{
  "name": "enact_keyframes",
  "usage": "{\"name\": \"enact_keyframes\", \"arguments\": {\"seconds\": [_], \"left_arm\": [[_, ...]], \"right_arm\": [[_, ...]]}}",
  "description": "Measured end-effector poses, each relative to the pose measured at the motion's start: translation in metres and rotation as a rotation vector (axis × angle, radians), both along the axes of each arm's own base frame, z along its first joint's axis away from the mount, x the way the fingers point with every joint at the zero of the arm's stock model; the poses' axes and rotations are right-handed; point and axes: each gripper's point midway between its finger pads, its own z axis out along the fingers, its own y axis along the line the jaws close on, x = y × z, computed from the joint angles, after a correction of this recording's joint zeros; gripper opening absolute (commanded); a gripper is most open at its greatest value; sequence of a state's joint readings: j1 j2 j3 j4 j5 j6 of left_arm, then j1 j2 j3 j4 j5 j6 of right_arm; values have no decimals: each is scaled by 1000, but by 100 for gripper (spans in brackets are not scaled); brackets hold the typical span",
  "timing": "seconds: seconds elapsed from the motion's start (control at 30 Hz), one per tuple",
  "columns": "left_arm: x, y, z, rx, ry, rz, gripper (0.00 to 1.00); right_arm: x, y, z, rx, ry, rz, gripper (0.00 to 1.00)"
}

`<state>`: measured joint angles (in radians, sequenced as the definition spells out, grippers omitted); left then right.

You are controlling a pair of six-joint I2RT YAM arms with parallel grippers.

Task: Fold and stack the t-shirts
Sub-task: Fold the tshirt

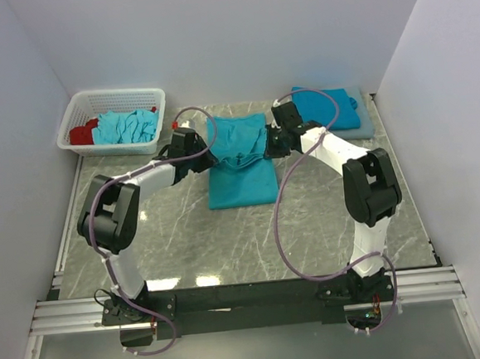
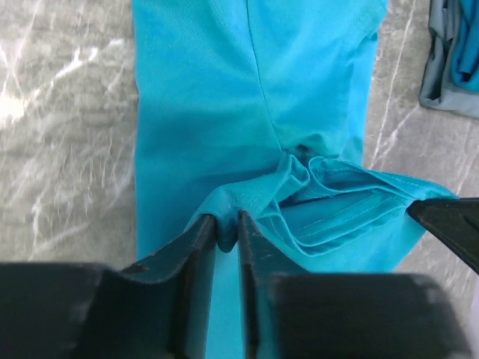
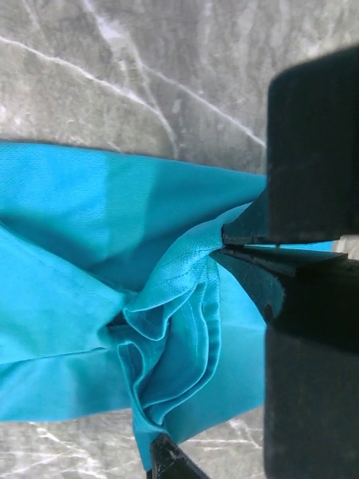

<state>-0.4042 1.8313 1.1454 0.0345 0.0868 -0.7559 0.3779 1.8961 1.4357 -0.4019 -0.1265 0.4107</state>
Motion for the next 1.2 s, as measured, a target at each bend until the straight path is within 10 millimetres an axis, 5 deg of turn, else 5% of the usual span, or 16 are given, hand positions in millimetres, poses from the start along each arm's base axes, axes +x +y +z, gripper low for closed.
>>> {"name": "enact_keyframes", "arguments": {"seconds": [0.17,0.23,0.3,0.33,0.5,0.63,0.73,0.83,0.97,1.2], "left_arm": [[7,1,-5,-11,13,-8,57],[8,1,-4,-16,10,-8,83],[8,3,-2,-19,8,-4,91],[8,3,0,-22,7,0,99],[-1,12,38,-32,-61,22,99],[-19,19,74,-62,-132,22,99],[-38,24,83,-74,-142,14,99],[-58,31,68,-69,-104,8,99],[-102,39,24,-62,5,-2,99],[-143,14,-13,-56,108,-75,94]], "right_arm": [[7,-2,-7,13,21,-11,44],[7,-2,-7,18,25,-12,71],[6,-1,-6,19,22,-1,81],[6,-1,-6,20,20,5,83],[-1,-1,2,39,0,16,89],[-23,-8,16,59,-28,16,91],[-46,-15,24,84,-50,1,93],[-71,-22,19,104,-40,-9,93],[-101,-27,-5,120,13,-9,93],[-127,-33,-36,116,99,-21,84]]}}
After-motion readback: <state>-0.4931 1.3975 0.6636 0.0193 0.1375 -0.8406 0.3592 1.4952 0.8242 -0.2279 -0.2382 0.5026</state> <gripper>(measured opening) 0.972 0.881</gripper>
